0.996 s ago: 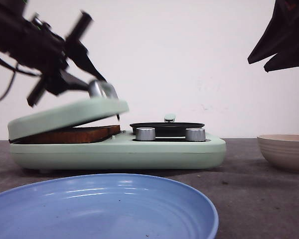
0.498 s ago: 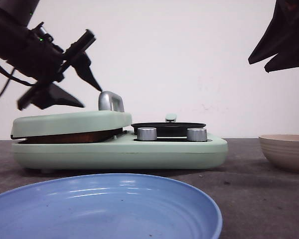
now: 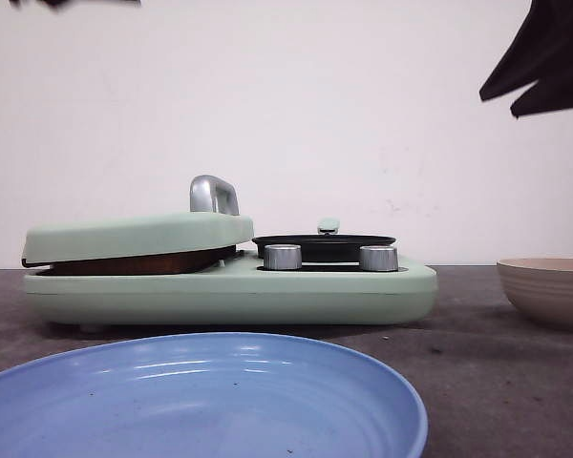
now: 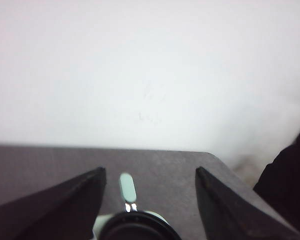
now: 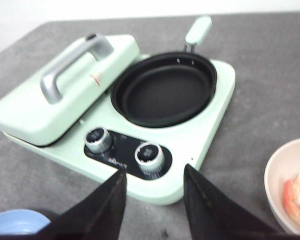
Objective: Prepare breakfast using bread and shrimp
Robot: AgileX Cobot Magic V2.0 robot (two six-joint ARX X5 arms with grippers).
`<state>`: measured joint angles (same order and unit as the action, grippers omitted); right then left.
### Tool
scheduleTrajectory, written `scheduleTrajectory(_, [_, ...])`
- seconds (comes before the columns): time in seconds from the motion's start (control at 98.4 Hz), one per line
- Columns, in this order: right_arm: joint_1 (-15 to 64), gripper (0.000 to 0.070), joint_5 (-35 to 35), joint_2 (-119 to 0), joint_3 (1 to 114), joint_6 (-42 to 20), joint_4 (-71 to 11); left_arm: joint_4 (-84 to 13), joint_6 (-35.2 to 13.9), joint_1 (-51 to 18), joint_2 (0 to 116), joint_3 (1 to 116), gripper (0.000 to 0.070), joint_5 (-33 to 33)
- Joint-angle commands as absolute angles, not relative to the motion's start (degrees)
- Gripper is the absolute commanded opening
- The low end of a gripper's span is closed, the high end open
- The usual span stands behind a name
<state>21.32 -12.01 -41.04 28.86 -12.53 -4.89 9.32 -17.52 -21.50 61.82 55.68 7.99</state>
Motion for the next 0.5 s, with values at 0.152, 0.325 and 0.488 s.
scheduleTrajectory(0.152, [21.5, 0.0204, -12.0, -40.3, 29.3, -9.7, -4.7, -1.9, -3.2, -21.6, 55.5, 59.3, 0.0319, 2.4])
scheduleTrajectory(0.325, [21.5, 0.0204, -12.0, -40.3, 29.3, -10.7, -7.0, -8.0, -1.7, -20.6, 51.1, 59.3, 0.0319, 0.8])
scheduleTrajectory(0.488, [20.7, 0.0212, -11.8, -40.3, 30.5, -13.3, -6.9, -15.9, -0.1, -18.6, 47.9, 59.2, 0.0319, -0.2])
